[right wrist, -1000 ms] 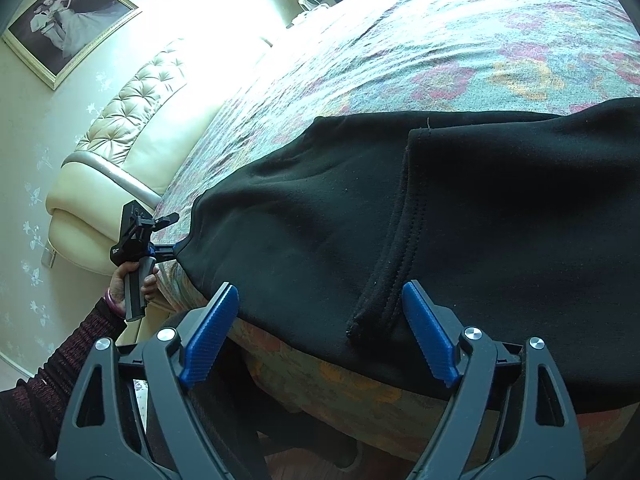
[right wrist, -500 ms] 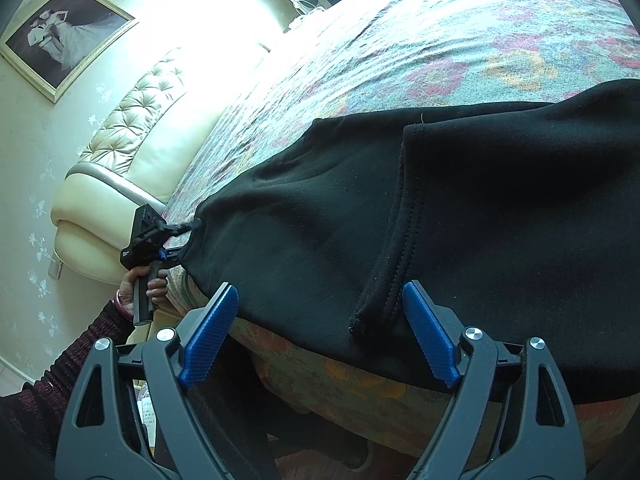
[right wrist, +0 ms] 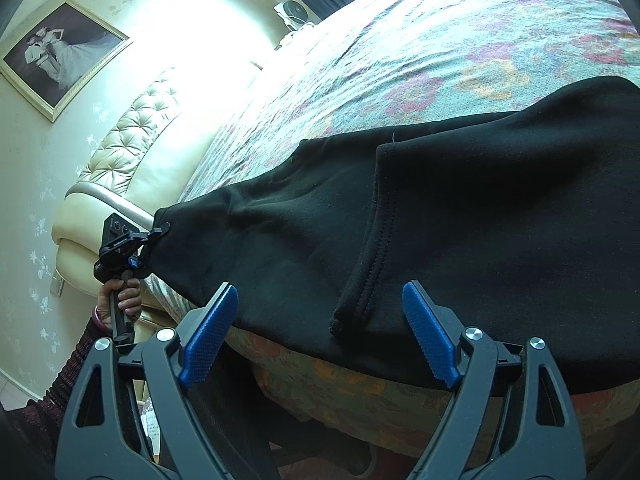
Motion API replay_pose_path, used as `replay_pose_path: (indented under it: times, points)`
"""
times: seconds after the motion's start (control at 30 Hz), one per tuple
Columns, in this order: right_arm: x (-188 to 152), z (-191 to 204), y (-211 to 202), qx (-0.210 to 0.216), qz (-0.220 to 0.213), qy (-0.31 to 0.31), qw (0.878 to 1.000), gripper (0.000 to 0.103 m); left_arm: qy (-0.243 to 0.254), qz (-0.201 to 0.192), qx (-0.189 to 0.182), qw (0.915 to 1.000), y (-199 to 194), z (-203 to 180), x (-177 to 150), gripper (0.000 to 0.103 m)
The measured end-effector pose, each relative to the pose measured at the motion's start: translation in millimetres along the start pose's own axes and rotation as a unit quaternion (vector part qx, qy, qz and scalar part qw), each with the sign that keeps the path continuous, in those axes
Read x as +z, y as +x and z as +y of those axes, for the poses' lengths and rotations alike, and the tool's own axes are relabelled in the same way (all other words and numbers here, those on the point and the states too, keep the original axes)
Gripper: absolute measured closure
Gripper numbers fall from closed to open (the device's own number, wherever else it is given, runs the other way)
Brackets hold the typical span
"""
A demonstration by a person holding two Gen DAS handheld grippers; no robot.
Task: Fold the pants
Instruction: 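Lift the pants edge with the left gripper and fold it toward the right gripper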
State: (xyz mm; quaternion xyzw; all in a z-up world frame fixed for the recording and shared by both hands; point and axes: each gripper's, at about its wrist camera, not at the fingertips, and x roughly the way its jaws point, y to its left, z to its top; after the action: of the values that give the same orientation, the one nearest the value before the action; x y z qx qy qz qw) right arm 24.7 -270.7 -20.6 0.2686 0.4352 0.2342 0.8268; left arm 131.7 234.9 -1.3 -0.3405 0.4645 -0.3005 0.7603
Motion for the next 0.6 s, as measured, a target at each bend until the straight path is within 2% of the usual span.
replay_pose_path:
  times: [0.23, 0.4, 0.6]
  points:
    - [-2, -3, -8, 0.007, -0.012, 0.005, 1.000, 0.018, 0.036, 0.006, -0.049, 0.9981, 26, -67, 4, 0.089]
    - [-3, -6, -15, 0.012, -0.023, 0.009, 1.000, 0.018, 0.062, 0.023, -0.072, 0.9953, 77, -120, -8, 0.089]
    - [-5, -11, -25, 0.018, -0.036, 0.019, 0.999, 0.018, 0.099, 0.069, -0.070, 0.9902, 150, -163, -38, 0.089]
